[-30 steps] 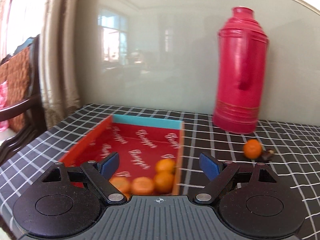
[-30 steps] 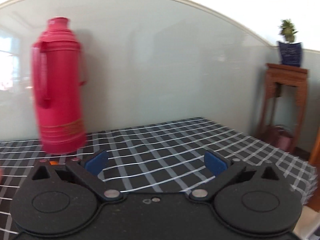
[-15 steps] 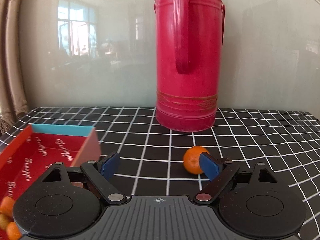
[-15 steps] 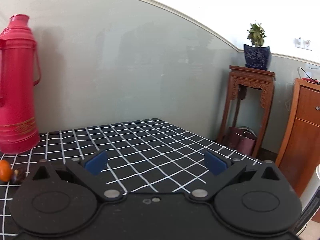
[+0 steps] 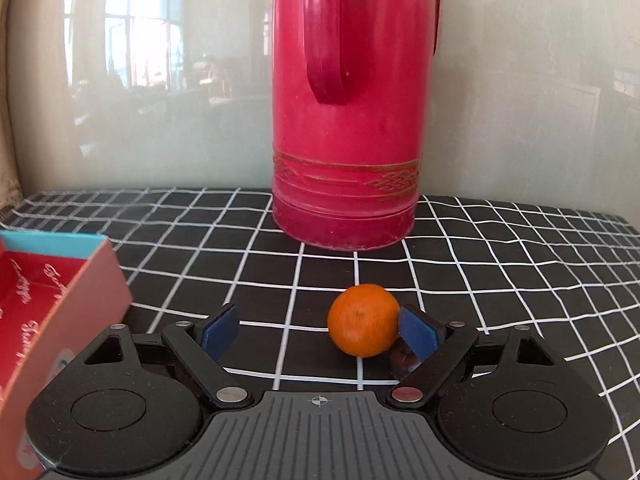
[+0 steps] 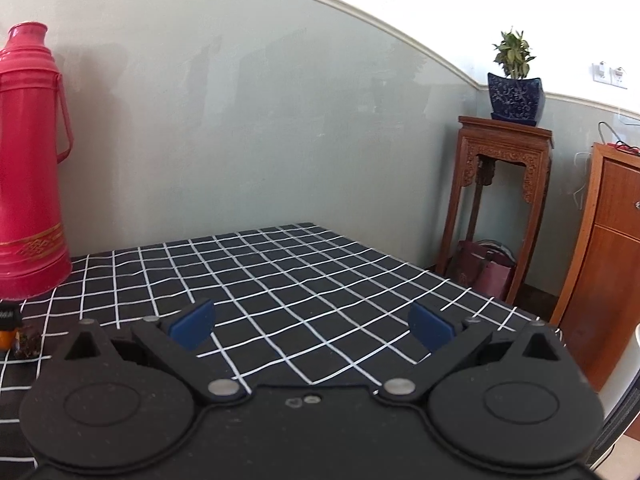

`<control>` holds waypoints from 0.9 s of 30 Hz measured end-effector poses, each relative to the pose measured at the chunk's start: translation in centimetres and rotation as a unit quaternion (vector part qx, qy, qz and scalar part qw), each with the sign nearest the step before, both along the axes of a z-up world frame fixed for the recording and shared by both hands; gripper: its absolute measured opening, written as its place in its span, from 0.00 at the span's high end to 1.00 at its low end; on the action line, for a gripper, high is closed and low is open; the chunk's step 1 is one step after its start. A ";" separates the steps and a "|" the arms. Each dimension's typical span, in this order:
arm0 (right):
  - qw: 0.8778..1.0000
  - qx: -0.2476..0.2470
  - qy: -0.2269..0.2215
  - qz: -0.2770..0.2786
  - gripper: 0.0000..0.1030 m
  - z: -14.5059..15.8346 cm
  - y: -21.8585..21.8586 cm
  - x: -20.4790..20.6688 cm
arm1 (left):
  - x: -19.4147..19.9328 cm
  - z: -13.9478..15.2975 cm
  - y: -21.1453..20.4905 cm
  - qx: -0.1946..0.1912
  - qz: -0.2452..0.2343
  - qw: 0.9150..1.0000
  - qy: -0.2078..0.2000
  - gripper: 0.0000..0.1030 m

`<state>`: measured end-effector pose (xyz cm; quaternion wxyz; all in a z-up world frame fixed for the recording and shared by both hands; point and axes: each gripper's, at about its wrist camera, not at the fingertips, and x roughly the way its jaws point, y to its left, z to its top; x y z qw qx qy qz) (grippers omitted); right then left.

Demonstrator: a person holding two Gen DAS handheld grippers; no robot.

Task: Organize fruits
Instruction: 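Reach the left tool to the last tangerine and grasp it, then carry the tangerine into the red box and open the left tool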

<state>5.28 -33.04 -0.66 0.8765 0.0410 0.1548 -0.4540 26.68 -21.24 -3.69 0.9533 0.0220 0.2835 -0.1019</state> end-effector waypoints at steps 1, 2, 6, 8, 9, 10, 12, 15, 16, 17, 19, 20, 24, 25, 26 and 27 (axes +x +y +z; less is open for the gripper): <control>1.000 0.004 0.002 0.002 0.06 -0.1 0.0 0.1 | 0.1 -0.1 0.0 -0.005 -0.001 1.000 0.004 0.16; 1.000 0.007 0.002 0.005 0.06 -0.1 -0.1 0.1 | 0.3 -0.2 -0.1 -0.007 -0.001 1.000 0.006 0.16; 1.000 0.014 -0.004 0.015 0.06 0.0 0.1 0.1 | 0.8 -0.5 -0.1 -0.021 -0.005 1.000 0.017 0.17; 1.000 0.016 -0.006 0.020 0.06 0.1 0.2 0.1 | 0.8 -0.6 -0.2 -0.023 -0.011 1.000 0.016 0.19; 1.000 0.016 -0.007 0.023 0.06 0.2 0.3 0.1 | 0.9 -0.6 -0.3 -0.025 -0.015 0.999 0.018 0.23; 1.000 0.018 -0.008 0.025 0.06 0.2 0.3 0.1 | 0.9 -0.6 -0.3 -0.029 -0.019 0.999 0.019 0.25; 0.999 0.021 -0.009 0.029 0.06 0.2 0.4 0.2 | 0.8 -0.6 -0.4 -0.035 -0.029 0.999 0.020 0.34; 0.999 0.021 -0.011 0.035 0.06 0.3 0.5 0.1 | 0.7 -0.6 -0.7 -0.035 -0.034 0.999 0.020 0.36; 0.999 0.022 -0.011 0.037 0.06 0.4 0.5 0.1 | 0.9 -0.6 -0.7 -0.039 -0.035 0.998 0.022 0.36; 0.999 0.022 -0.012 0.038 0.06 0.4 0.4 0.1 | 1.1 -0.7 -0.7 -0.045 -0.037 0.998 0.027 0.36; 0.999 0.024 -0.013 0.039 0.06 0.4 0.4 0.0 | 1.6 -0.8 -0.7 -0.058 -0.039 0.997 0.039 0.36; 0.999 0.025 -0.014 0.040 0.06 0.5 0.3 0.0 | 1.9 -0.8 -0.7 -0.065 -0.041 0.996 0.045 0.36; 0.998 0.032 -0.019 0.045 0.06 0.6 0.2 -0.1 | 2.5 -1.1 -1.2 -0.067 -0.046 0.995 0.051 0.38; 0.998 0.032 -0.021 0.045 0.06 0.6 0.2 -0.1 | 2.5 -1.1 -1.2 -0.067 -0.050 0.995 0.050 0.41; 0.998 0.031 -0.022 0.047 0.06 0.6 0.2 -0.2 | 2.6 -1.2 -1.3 -0.074 -0.057 0.994 0.052 0.53; 0.998 0.030 -0.022 0.048 0.05 0.6 0.3 -0.2 | 2.6 -1.1 -1.3 -0.082 -0.064 0.993 0.056 0.61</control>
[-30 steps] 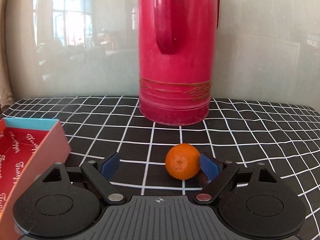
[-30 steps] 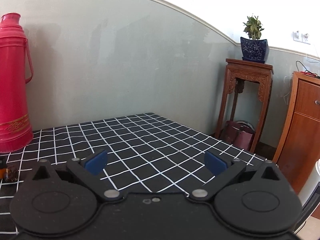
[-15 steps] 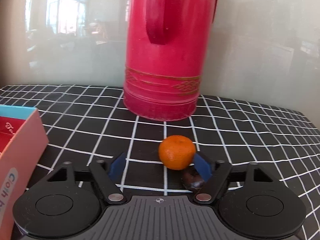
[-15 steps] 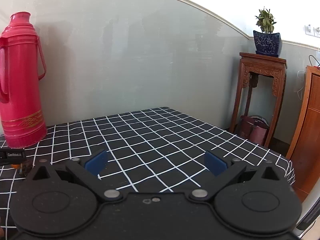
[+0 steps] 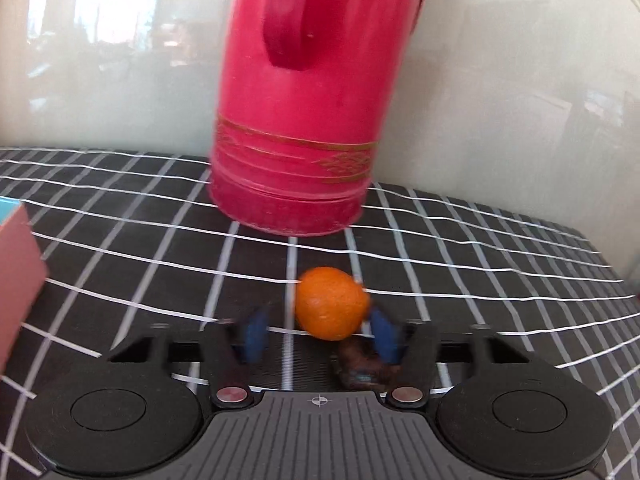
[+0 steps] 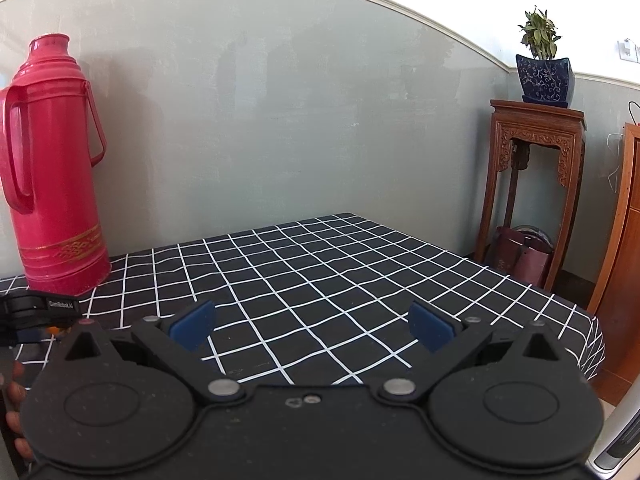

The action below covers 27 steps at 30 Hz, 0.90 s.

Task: Organize fruits
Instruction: 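Carry the tangerine into the red box and open the left tool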

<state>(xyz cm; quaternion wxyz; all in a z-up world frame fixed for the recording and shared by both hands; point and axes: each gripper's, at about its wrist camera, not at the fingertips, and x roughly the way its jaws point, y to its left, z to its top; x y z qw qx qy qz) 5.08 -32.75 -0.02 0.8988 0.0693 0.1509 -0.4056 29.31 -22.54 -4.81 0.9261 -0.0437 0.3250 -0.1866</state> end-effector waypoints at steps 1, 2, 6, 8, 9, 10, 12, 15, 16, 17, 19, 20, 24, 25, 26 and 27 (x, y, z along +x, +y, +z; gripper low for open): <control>1.000 -0.001 0.001 0.001 0.05 0.0 0.0 0.0 | 0.0 0.1 -0.1 0.001 0.002 1.000 0.000 0.61; 1.000 -0.002 0.003 0.003 0.05 0.0 0.1 0.1 | -0.1 0.0 -0.1 0.005 0.002 1.000 -0.004 0.61; 1.000 -0.002 0.001 0.008 0.06 0.0 0.2 0.2 | -0.5 0.0 0.5 0.014 0.012 1.000 -0.017 0.62; 1.000 -0.005 0.001 0.013 0.06 0.2 0.1 0.1 | -1.1 0.3 0.7 0.027 0.020 0.999 -0.034 0.62; 1.000 -0.005 0.000 0.016 0.06 0.2 0.2 0.1 | -1.4 0.6 0.9 0.036 0.022 0.998 -0.047 0.62; 1.000 -0.004 -0.002 0.019 0.06 0.3 0.3 0.1 | -2.2 1.0 1.1 0.048 0.024 0.997 -0.063 0.62; 1.000 -0.003 -0.006 0.027 0.06 0.4 0.6 0.1 | -3.7 2.0 1.7 0.071 0.031 0.992 -0.096 0.62; 0.999 -0.004 -0.010 0.042 0.06 0.5 1.1 0.2 | -5.3 3.4 3.4 0.094 0.055 0.986 -0.126 0.62; 0.999 -0.003 -0.011 0.048 0.06 0.6 1.4 0.2 | -5.9 3.9 4.2 0.104 0.068 0.983 -0.135 0.62; 0.998 -0.001 -0.012 0.056 0.06 0.6 1.7 0.3 | -6.3 4.3 5.0 0.113 0.082 0.980 -0.142 0.62; 0.997 0.003 -0.012 0.071 0.06 0.5 2.3 0.6 | -7.1 4.9 7.3 0.128 0.114 0.974 -0.146 0.62; 0.997 0.004 -0.009 0.080 0.06 0.5 2.7 0.8 | -7.4 5.0 8.7 0.134 0.129 0.972 -0.143 0.62; 0.994 -0.004 -0.001 0.113 0.06 0.3 4.3 1.5 | -8.1 5.0 14.1 0.154 0.194 0.962 -0.116 0.61; 0.992 -0.004 0.001 0.123 0.06 0.4 4.7 1.6 | -8.0 4.8 15.4 0.159 0.209 0.959 -0.107 0.62; 0.991 -0.004 0.001 0.133 0.06 0.4 5.1 1.7 | -7.8 4.6 16.5 0.164 0.220 0.957 -0.096 0.62; 0.990 -0.004 0.001 0.141 0.06 0.4 5.4 1.8 | -7.7 4.4 17.4 0.166 0.230 0.955 -0.086 0.62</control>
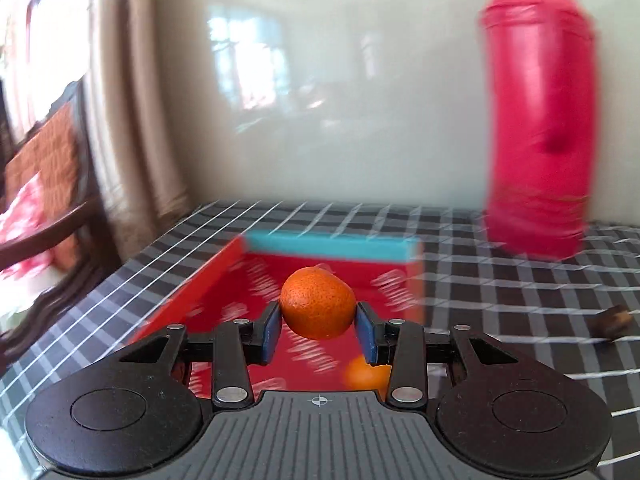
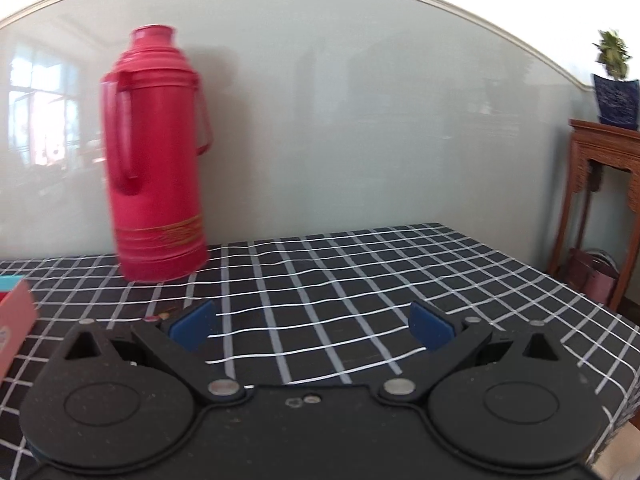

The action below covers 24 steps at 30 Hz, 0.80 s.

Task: Organize fruits
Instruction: 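Carry the tangerine into the red box and open the left tool, then grasp the dark brown fruit with the right tool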

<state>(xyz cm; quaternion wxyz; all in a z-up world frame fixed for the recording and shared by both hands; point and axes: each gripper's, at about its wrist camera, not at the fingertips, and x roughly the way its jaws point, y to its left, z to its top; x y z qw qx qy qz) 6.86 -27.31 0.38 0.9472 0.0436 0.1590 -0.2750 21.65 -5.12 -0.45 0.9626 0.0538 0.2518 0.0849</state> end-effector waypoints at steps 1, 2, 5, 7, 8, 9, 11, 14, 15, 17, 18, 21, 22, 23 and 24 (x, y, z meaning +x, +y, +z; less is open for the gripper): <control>1.000 0.000 0.001 0.007 0.06 0.0 0.3 0.1 | 0.1 -0.1 0.9 -0.004 0.011 1.000 0.006 0.62; 1.000 0.000 0.001 0.014 0.06 0.0 0.7 0.2 | 0.3 -0.4 1.5 -0.003 0.018 1.000 0.011 0.62; 0.999 -0.002 0.002 0.032 0.06 0.1 1.5 0.6 | 0.8 -0.7 2.5 0.000 0.029 0.999 0.013 0.61; 0.999 0.002 0.006 0.047 0.06 0.0 2.0 1.0 | 0.7 -0.6 3.3 -0.008 0.031 0.999 0.025 0.58; 0.999 0.003 0.007 0.051 0.05 0.0 2.2 1.1 | 0.7 -0.8 3.8 -0.019 0.032 0.999 0.027 0.49; 0.998 0.003 0.008 0.055 0.06 0.0 2.5 1.3 | 0.5 -0.7 4.1 -0.021 0.035 0.999 0.025 0.37; 0.998 0.001 0.011 0.062 0.06 -0.1 3.0 1.7 | 0.1 -0.4 4.3 -0.015 0.041 0.999 0.012 0.18; 0.997 0.007 0.013 0.073 0.06 -0.2 3.6 2.2 | -0.9 0.2 4.8 -0.016 0.042 0.999 -0.007 0.10; 0.997 0.011 0.014 0.076 0.06 -0.2 3.7 2.4 | -1.2 0.3 5.1 -0.018 0.040 0.999 -0.007 0.09; 0.996 0.017 0.018 0.084 0.06 -0.3 3.9 3.0 | -1.9 0.4 5.8 -0.022 0.039 0.999 -0.004 0.08; 0.996 0.018 0.019 0.087 0.06 -0.4 4.1 3.1 | -2.2 0.5 6.0 -0.024 0.039 0.999 -0.002 0.08; 0.995 0.020 0.024 0.092 0.06 -0.6 4.5 3.7 | -3.5 0.8 6.8 -0.026 0.038 0.999 -0.005 0.07; 0.995 0.023 0.025 0.095 0.06 -0.7 4.6 3.9 | -3.9 1.0 6.9 -0.025 0.037 0.999 -0.007 0.07; 0.995 0.027 0.027 0.097 0.06 -0.8 4.6 4.1 | -4.4 1.1 7.1 -0.024 0.036 0.999 -0.010 0.06; 0.994 0.031 0.030 0.099 0.06 -0.9 4.7 4.3 | -4.8 1.1 7.3 -0.023 0.035 0.999 -0.012 0.06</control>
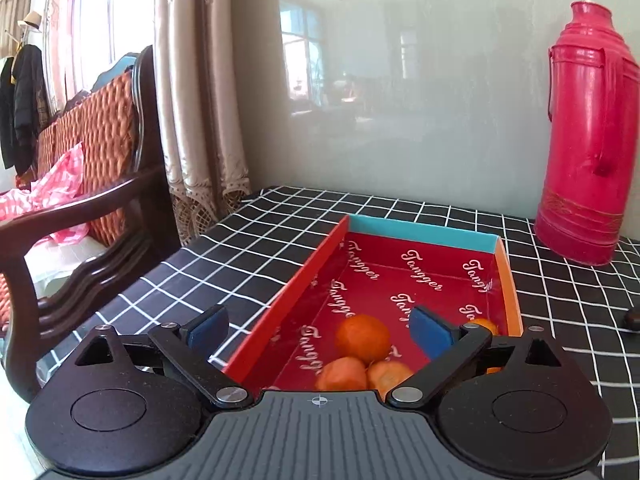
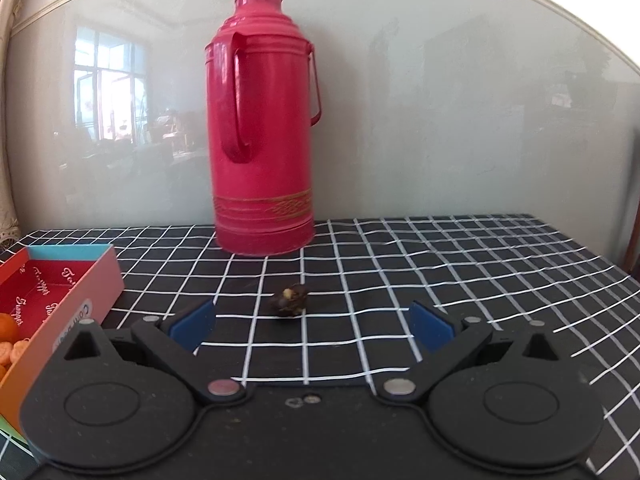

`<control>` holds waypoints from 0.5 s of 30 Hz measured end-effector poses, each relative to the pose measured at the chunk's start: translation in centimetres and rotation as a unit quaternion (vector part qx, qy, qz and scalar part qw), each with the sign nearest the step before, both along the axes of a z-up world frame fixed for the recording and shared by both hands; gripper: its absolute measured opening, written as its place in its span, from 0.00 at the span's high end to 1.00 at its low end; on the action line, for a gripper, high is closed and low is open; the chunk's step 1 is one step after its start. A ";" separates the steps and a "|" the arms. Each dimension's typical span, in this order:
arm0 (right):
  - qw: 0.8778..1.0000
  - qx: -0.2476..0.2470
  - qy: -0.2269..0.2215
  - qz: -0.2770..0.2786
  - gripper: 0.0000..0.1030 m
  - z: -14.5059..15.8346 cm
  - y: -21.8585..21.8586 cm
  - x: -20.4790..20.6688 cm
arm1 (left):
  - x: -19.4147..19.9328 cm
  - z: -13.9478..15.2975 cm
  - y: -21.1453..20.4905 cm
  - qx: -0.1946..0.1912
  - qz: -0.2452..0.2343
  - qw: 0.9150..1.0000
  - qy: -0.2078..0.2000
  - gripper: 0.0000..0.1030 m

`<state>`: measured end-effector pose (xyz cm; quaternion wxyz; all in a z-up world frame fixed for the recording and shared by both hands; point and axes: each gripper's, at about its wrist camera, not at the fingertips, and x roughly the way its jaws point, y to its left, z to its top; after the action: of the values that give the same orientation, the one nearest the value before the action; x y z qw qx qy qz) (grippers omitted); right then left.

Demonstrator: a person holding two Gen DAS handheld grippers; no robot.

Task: Organize fruits
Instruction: 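Grasp the dark brown fruit with the right tool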

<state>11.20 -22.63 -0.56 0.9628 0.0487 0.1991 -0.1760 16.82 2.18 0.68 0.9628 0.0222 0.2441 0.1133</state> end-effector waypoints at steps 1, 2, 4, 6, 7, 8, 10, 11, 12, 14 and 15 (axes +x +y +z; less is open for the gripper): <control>1.000 0.002 0.003 0.002 0.06 -0.1 0.0 0.3 | -0.4 0.1 0.2 0.002 0.001 1.000 -0.002 0.05; 1.000 0.003 0.005 0.003 0.06 -0.2 0.1 0.6 | -0.9 0.1 0.4 0.003 0.002 1.000 -0.006 0.04; 1.000 0.000 0.009 0.001 0.06 -0.5 0.3 1.1 | -1.6 0.2 0.9 0.003 0.004 1.000 -0.011 0.04; 1.000 -0.002 0.015 0.001 0.06 -0.8 0.3 1.8 | -2.1 0.3 1.4 0.000 0.007 1.000 -0.016 0.03; 1.000 -0.001 0.018 0.000 0.06 -1.0 0.3 2.0 | -2.3 0.2 1.7 -0.002 0.009 1.000 -0.018 0.03; 1.000 0.000 0.020 -0.001 0.06 -1.1 0.3 2.2 | -2.4 0.2 2.0 -0.003 0.012 1.000 -0.018 0.03; 1.000 0.005 0.023 -0.002 0.06 -1.3 0.1 2.8 | -2.6 -0.1 2.6 -0.012 0.017 1.000 -0.015 0.02; 1.000 0.007 0.024 -0.003 0.06 -1.4 0.0 3.1 | -2.6 -0.2 3.0 -0.018 0.020 1.000 -0.014 0.02; 1.000 0.008 0.025 -0.004 0.06 -1.4 -0.1 3.4 | -2.6 -0.4 3.3 -0.024 0.022 0.999 -0.013 0.02; 1.000 0.008 0.029 -0.004 0.06 -1.6 -0.3 4.2 | -2.6 -0.7 4.0 -0.028 0.029 0.999 -0.011 0.01; 0.999 0.009 0.031 -0.002 0.07 -1.7 -0.4 4.7 | -2.6 -0.8 4.2 -0.027 0.034 0.999 -0.012 0.01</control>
<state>15.87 -23.02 -2.24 0.9554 0.0519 0.2304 -0.1772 14.20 6.40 -0.13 0.9615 -0.0136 0.2363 0.1394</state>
